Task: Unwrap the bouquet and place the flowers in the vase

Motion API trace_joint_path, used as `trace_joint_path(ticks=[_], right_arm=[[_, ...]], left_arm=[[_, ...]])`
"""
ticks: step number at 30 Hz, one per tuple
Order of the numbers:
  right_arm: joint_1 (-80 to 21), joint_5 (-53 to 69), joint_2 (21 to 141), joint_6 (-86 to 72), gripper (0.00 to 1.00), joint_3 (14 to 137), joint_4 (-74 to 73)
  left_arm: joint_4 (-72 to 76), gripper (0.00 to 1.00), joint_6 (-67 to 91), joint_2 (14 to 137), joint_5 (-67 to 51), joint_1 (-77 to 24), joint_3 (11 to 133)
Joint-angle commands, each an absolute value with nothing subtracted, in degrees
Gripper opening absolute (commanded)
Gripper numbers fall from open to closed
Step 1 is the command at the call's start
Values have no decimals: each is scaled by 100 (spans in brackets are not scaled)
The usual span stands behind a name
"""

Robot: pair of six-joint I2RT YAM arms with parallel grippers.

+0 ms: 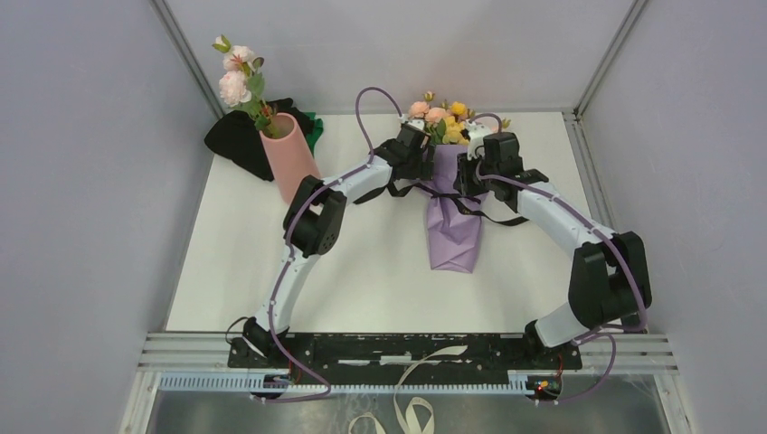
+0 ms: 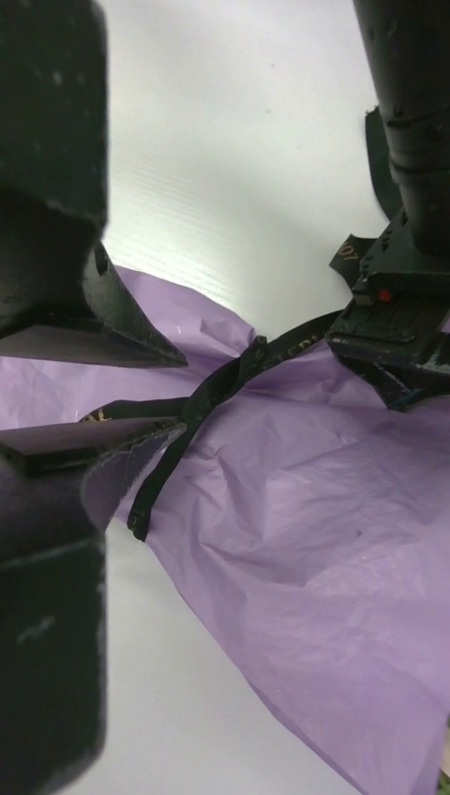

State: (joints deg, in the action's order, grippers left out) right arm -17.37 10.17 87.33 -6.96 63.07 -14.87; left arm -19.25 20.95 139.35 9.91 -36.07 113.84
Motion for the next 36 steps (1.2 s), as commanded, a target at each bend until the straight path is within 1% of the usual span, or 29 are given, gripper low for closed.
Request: trace_joint_path(ticks=[1, 8, 12, 14, 16, 17, 18, 25, 36], right_arm=[[-1732, 853, 8973, -636, 29, 6240, -1283], [-1739, 828, 9262, -533, 29, 6220, -1261], [-1738, 434, 9282, -362, 33, 6168, -1242], [-1736, 328, 9264, -198, 39, 6203, -1225], [-1737, 250, 9204, -51, 43, 6264, -1213], [-1738, 179, 9171, 156, 47, 6320, -1225], [-1734, 136, 9163, 272, 47, 6373, -1241], [-1737, -249, 9626, 1104, 51, 7009, -1980], [-1739, -44, 9725, 1433, 51, 6841, -2135]], left_arm=[[-1881, 95, 2252, 13846, 1035, -3601, 11385], [-1897, 95, 2152, 13597, 1064, -3595, 11338], [-1912, 95, 2148, 13490, 965, -3596, 11303], [-1835, 95, 2168, 13408, 893, -3597, 11137], [-1647, 94, 2173, 13281, 830, -3594, 10874], [-1556, 94, 2179, 13203, 800, -3595, 10635], [-1469, 93, 2184, 13149, 769, -3599, 10484], [-1349, 94, 2125, 13005, 726, -3596, 10172], [-1351, 94, 2004, 12917, 794, -3600, 10211]])
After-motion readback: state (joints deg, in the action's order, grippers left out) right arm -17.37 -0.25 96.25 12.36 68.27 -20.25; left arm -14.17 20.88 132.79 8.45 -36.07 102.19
